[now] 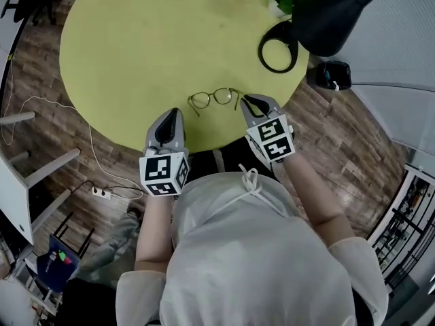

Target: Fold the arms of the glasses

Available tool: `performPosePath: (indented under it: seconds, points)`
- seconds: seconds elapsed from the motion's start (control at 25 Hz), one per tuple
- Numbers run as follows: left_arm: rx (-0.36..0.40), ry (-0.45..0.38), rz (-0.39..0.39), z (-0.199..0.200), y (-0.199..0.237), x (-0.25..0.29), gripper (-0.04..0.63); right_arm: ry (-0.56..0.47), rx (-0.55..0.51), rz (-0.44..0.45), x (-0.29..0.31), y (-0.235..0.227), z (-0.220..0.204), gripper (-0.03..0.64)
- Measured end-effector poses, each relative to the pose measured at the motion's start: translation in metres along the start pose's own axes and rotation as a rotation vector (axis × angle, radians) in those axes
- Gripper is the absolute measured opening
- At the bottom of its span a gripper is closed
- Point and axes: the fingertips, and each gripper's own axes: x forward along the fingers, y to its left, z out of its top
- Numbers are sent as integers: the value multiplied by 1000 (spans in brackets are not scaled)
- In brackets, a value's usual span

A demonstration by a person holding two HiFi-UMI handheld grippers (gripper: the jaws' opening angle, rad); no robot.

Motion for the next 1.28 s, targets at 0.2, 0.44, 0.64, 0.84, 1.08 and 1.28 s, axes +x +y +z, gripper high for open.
performPosePath:
  seconds: [0.2, 0.44, 0.64, 0.84, 1.08, 1.28]
  points:
    - [-28, 51, 21, -26, 5, 9, 6, 41, -198, 75, 21, 2, -6, 142]
    - [-42, 79, 35, -34, 8, 23, 6, 91, -385, 179, 32, 5, -3, 148]
    - [-49, 98, 39, -39, 10, 29, 6, 140, -540, 252, 36, 10, -2, 102]
    - [-40, 106, 40, -43, 11, 27, 6, 147, -662, 260, 37, 10, 1, 22]
    - [-35, 87, 30, -37, 12, 27, 6, 151, -746, 279, 35, 12, 0, 14]
    - [-31, 77, 17, -34, 7, 39, 6, 143, -762, 278, 35, 9, 0, 14]
